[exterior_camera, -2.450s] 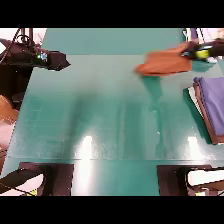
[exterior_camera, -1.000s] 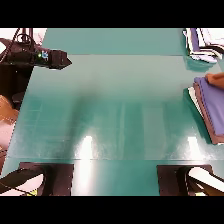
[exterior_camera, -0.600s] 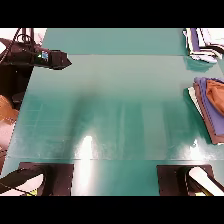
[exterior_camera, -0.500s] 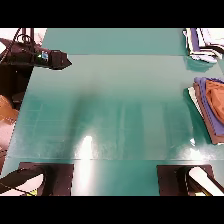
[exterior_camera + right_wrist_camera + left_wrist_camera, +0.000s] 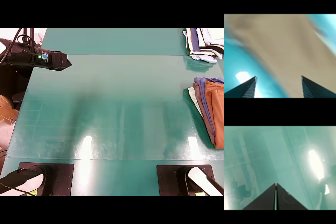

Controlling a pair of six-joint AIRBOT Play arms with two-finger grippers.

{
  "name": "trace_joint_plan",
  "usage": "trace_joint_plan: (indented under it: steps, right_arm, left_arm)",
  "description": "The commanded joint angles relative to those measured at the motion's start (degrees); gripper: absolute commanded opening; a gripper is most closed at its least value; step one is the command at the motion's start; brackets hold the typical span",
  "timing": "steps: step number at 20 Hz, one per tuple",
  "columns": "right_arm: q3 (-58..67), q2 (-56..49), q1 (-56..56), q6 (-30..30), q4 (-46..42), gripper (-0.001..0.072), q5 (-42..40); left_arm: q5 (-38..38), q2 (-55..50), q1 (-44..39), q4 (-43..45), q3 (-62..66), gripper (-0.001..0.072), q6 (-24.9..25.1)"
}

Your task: Fold the shirts.

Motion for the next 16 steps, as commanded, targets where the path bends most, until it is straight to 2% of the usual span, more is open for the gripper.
trace_joint_plan:
  steps: [1, 2, 4, 7, 11, 16]
  right_arm:
    - [2.5, 0.0, 12.0, 0.0, 11.3, 0.0572, -2.0]
    - [2.5, 0.0, 16.2, 0.0, 11.2, 0.0486, -2.8]
    - [2.5, 0.0, 24.2, 0.0, 10.1, 0.0363, -4.8]
    - [2.5, 0.0, 32.9, -0.3, 10.2, 0.0034, -8.3]
    - [2.5, 0.0, 38.2, -0.3, 10.2, 0.0016, -9.4]
    - [2.5, 0.0, 38.4, -0.3, 10.2, 0.0016, -9.4]
  left_arm:
    - [0.4, 0.0, 0.0, 0.0, 0.0, 0.0023, 0.0]
    - [1.2, 0.0, 0.0, 0.0, 0.0, 0.0023, 0.0]
    - [2.6, 0.0, 0.0, 0.0, 0.0, 0.0023, 0.0]
    - [4.7, 0.0, 0.0, 0.0, 0.0, 0.0024, 0.0]
    - [6.2, 0.0, 0.0, 0.0, 0.0, 0.0023, 0.0]
    - [6.2, 0.0, 0.0, 0.0, 0.0, 0.0023, 0.0]
